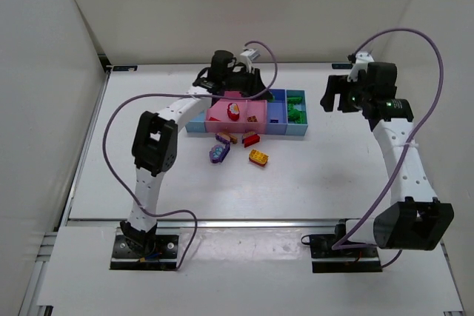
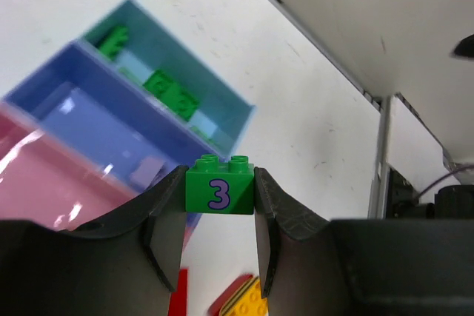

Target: Sort the legos into containers by color

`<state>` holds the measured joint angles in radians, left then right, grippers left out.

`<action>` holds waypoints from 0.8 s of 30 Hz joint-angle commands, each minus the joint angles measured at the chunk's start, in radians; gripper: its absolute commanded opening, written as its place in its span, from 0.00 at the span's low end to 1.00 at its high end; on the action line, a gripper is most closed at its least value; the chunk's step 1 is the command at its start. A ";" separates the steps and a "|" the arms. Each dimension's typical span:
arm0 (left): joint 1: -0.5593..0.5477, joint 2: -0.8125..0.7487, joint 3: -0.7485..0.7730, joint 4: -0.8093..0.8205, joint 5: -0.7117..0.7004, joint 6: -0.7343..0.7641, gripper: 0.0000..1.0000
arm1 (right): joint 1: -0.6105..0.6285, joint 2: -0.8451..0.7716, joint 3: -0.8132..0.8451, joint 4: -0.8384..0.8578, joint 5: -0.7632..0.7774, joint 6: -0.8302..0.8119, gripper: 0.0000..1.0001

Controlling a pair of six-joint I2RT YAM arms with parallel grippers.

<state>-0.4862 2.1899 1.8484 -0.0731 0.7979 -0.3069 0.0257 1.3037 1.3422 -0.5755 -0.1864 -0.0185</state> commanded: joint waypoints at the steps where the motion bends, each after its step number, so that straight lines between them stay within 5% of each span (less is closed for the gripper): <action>1: -0.046 0.046 0.132 -0.065 0.093 0.048 0.10 | -0.056 -0.059 -0.035 -0.055 -0.041 -0.031 0.86; 15: -0.127 0.324 0.445 -0.045 0.139 0.129 0.14 | -0.162 -0.112 -0.083 -0.086 -0.105 -0.006 0.85; 19: -0.130 0.353 0.460 -0.024 0.124 0.143 0.28 | -0.170 -0.106 -0.074 -0.089 -0.111 -0.001 0.85; 24: -0.137 0.375 0.488 0.010 0.110 0.144 0.28 | -0.173 -0.106 -0.083 -0.086 -0.125 0.003 0.84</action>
<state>-0.6079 2.5797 2.2776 -0.1120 0.9154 -0.1802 -0.1429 1.2049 1.2610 -0.6586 -0.2886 -0.0261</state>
